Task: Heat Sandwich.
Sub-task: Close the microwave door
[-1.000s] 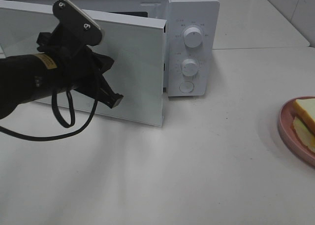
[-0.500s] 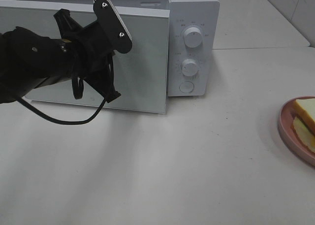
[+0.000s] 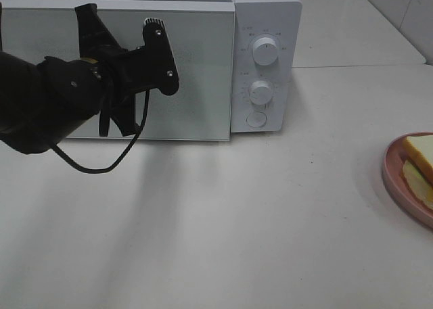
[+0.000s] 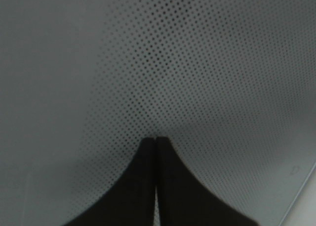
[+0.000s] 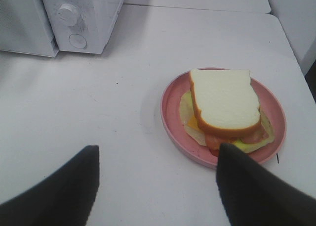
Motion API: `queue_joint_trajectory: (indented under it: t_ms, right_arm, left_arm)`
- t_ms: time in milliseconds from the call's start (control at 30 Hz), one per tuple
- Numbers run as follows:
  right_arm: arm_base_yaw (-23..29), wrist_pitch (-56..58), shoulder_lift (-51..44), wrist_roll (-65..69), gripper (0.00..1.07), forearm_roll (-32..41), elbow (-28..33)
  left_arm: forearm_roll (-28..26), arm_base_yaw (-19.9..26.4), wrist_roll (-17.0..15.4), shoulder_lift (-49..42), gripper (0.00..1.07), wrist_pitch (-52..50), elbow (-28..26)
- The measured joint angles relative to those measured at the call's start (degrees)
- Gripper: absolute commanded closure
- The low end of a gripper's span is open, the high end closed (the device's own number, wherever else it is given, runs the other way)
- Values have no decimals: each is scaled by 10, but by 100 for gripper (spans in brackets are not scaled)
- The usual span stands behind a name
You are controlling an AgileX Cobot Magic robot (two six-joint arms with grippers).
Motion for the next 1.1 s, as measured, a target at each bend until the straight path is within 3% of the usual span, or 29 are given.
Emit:
queue_joint_trajectory:
  t_ms: [667, 1100]
  right_arm:
    - [0, 0, 0, 1, 42, -1, 0]
    - [0, 0, 0, 1, 42, -1, 0]
  left_arm:
    - [42, -14, 3, 82, 107, -103, -23]
    - [56, -15, 3, 86, 107, -103, -24]
